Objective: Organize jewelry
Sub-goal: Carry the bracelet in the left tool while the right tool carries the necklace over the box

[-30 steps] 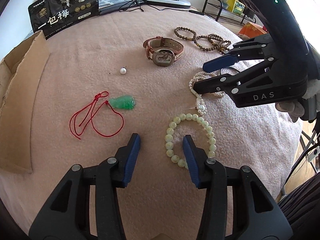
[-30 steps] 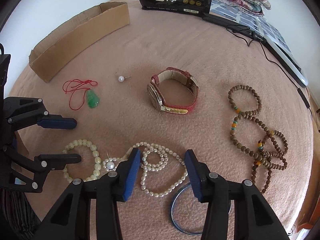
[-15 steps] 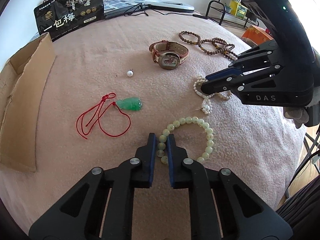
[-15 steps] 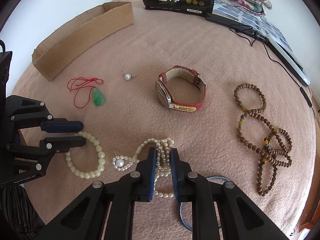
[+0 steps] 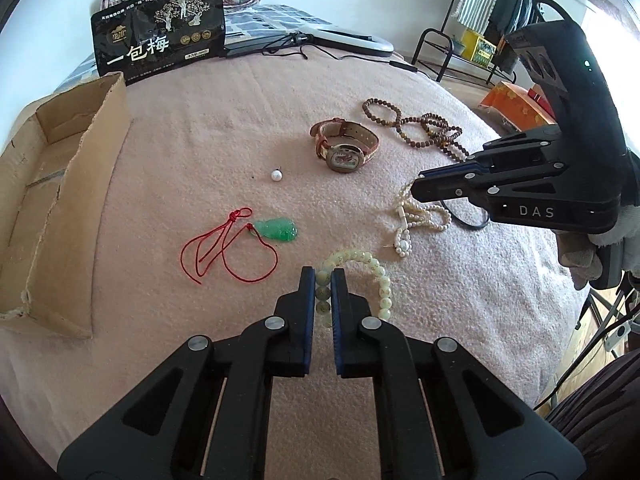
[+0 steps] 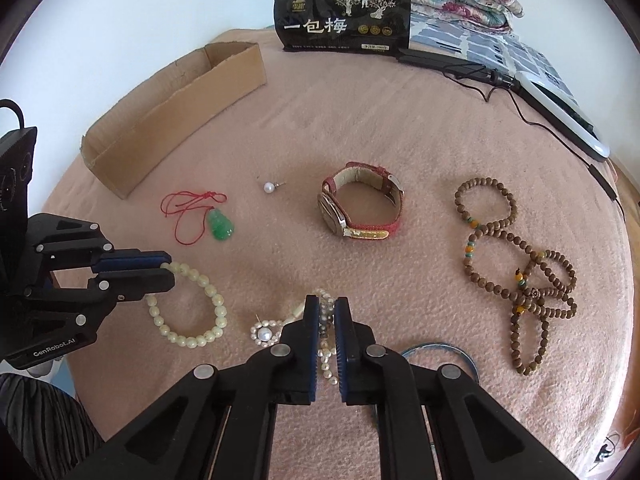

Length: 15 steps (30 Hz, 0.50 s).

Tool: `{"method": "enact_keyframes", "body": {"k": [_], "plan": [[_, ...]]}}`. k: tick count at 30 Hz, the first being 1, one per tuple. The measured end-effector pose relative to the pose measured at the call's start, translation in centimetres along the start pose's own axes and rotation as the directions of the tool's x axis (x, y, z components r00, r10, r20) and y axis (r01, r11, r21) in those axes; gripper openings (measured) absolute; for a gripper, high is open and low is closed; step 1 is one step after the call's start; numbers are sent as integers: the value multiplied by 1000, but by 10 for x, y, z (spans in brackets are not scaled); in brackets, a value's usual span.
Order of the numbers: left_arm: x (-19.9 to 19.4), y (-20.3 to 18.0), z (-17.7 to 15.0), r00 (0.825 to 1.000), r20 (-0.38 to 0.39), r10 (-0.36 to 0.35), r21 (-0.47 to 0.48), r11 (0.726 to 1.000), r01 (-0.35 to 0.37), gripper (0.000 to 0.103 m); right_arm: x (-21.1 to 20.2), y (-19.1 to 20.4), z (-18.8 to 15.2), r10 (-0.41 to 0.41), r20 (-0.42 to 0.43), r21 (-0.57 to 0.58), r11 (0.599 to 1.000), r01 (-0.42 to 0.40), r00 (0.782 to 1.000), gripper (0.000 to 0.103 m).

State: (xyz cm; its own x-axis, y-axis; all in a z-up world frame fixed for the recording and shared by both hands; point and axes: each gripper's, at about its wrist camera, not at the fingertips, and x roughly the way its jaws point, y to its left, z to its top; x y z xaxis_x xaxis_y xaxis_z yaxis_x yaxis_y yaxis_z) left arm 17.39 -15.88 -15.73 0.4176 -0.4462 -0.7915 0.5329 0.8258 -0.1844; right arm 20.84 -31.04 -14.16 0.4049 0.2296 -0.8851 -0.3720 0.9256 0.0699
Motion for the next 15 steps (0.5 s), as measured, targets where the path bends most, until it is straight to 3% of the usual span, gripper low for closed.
{"method": "enact_keyframes", "body": {"k": [15], "plan": [[-49, 7, 11, 995, 100, -9, -41, 999, 13, 5, -71, 6, 18, 27, 173, 59, 998, -38, 984, 5]]}}
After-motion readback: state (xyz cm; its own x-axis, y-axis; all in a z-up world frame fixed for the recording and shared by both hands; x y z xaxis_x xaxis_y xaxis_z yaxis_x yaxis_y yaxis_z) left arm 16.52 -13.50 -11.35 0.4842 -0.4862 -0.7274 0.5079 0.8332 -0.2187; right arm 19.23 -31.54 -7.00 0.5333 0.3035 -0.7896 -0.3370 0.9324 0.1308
